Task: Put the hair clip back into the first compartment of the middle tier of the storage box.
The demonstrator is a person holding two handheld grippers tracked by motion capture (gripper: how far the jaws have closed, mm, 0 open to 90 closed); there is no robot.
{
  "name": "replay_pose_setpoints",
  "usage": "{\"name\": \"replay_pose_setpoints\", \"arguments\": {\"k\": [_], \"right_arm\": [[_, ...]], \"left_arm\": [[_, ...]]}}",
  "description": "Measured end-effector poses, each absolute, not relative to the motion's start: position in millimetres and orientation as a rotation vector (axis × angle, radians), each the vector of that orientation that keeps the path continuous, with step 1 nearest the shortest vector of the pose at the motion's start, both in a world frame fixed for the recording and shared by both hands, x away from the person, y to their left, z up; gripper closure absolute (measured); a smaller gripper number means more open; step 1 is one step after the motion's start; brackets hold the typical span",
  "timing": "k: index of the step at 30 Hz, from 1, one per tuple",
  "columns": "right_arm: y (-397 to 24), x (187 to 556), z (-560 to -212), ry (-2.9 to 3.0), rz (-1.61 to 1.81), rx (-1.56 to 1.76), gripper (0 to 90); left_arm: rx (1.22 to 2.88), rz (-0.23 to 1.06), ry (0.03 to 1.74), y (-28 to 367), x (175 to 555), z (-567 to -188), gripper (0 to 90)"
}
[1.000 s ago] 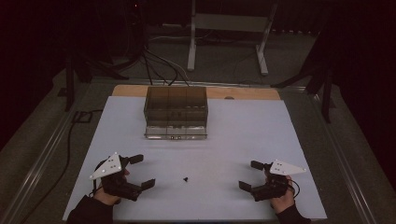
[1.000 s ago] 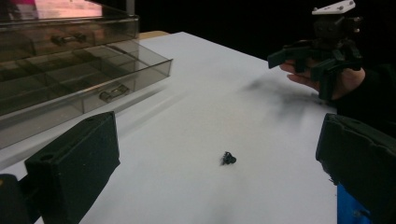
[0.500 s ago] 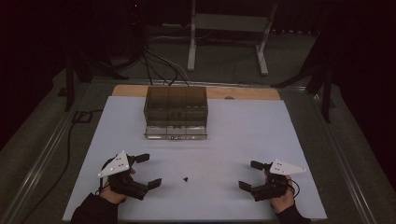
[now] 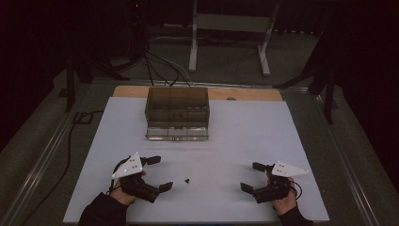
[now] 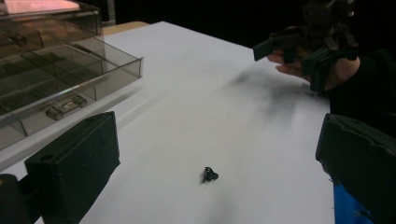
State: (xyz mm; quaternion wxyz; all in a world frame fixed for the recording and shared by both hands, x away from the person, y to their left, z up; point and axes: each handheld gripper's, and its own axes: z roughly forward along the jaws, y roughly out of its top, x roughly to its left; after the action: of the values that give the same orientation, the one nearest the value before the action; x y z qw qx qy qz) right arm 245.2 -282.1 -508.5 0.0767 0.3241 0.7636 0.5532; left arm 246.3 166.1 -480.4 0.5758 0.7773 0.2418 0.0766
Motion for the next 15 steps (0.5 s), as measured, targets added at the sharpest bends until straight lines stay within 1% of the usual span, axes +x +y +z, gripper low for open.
{"name": "replay_pose_setpoints", "arguments": {"k": [7,15], "right_arm": [[-282.4,245.4,-508.6,2.290,1.663,0.977,0.0],[-281.9,245.3,-508.7,2.296,1.659,0.974,0.0]], "left_arm": [[1.837,0.171,0.567,158.7,248.1,-482.6,0.6],[1.869,0.190,0.568,151.2,249.8,-485.9,0.6]]}}
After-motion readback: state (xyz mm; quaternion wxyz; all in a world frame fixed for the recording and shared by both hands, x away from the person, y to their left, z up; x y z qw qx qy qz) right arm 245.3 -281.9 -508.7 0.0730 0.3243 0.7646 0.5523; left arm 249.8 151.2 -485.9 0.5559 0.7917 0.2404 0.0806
